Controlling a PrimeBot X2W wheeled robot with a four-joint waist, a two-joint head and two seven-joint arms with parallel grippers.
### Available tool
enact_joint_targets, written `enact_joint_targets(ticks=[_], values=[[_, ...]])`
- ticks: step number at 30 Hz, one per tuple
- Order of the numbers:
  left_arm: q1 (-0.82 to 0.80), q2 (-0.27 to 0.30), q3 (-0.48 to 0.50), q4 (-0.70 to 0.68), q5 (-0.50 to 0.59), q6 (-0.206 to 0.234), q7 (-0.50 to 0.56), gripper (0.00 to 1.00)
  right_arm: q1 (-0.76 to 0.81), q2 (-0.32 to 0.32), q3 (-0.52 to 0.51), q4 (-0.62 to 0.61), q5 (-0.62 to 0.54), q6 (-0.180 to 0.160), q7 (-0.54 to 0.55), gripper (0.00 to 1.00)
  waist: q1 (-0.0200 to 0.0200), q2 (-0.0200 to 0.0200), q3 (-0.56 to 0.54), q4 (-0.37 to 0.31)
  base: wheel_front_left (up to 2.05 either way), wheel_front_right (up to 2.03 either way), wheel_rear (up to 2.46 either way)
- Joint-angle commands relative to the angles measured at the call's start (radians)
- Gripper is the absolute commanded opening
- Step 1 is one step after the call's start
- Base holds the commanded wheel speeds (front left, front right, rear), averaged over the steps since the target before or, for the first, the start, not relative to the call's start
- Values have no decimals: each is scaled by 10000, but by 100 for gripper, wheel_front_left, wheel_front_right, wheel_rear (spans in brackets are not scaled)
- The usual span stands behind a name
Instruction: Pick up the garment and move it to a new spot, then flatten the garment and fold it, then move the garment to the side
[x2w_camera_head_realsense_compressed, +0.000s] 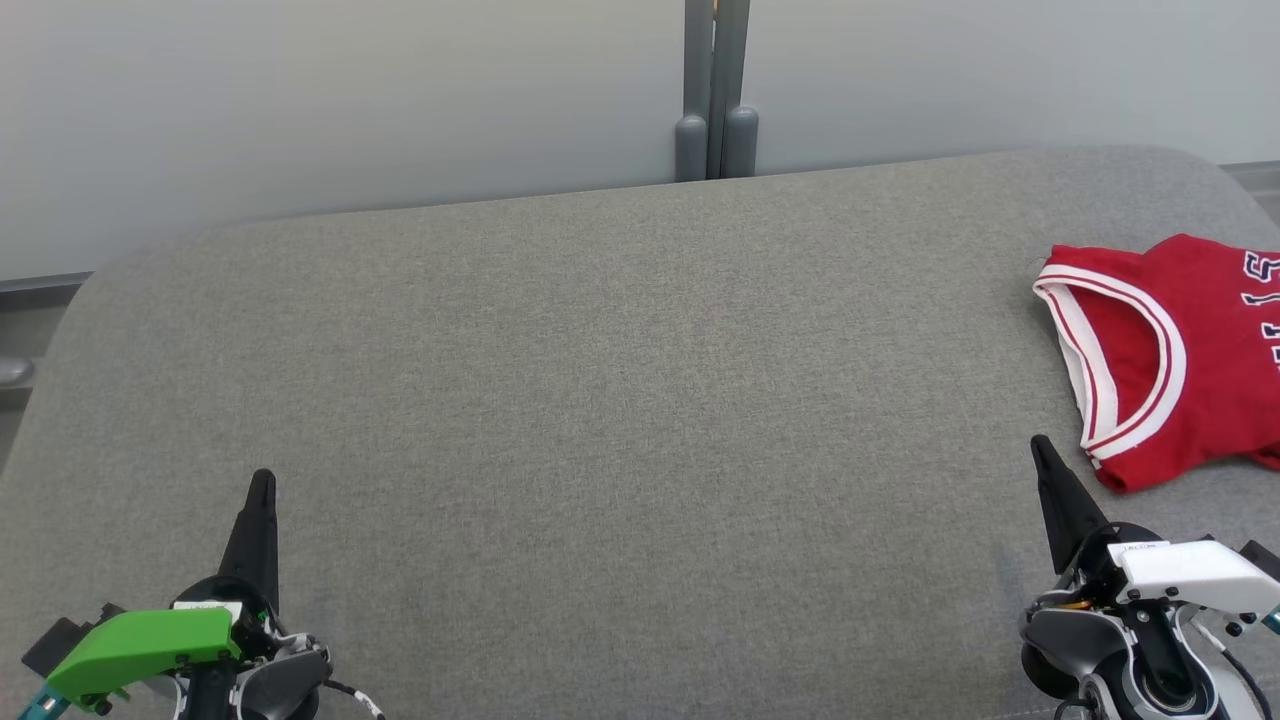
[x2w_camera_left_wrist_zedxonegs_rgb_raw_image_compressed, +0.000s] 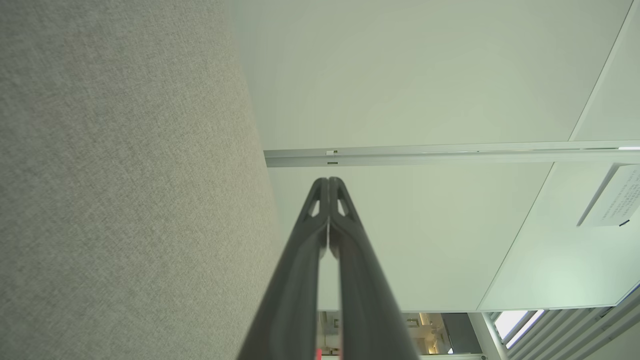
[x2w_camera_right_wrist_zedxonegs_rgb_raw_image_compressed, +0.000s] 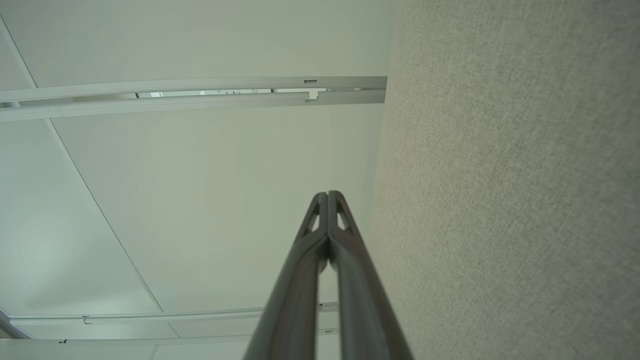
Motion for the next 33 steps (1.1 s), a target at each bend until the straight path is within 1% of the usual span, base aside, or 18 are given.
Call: enact_joint_targets(ticks=[1,33], values=[[-139,66,22,-31,-4,-56,34,0,76,-45,-14,-47,54,0,34,0,0,-1,0,0,0,0,0],[-137,66,21,-31,-4,-57,33,0,77,-45,-13,-47,54,2,33,0,0,-1,0,0,0,0,0]])
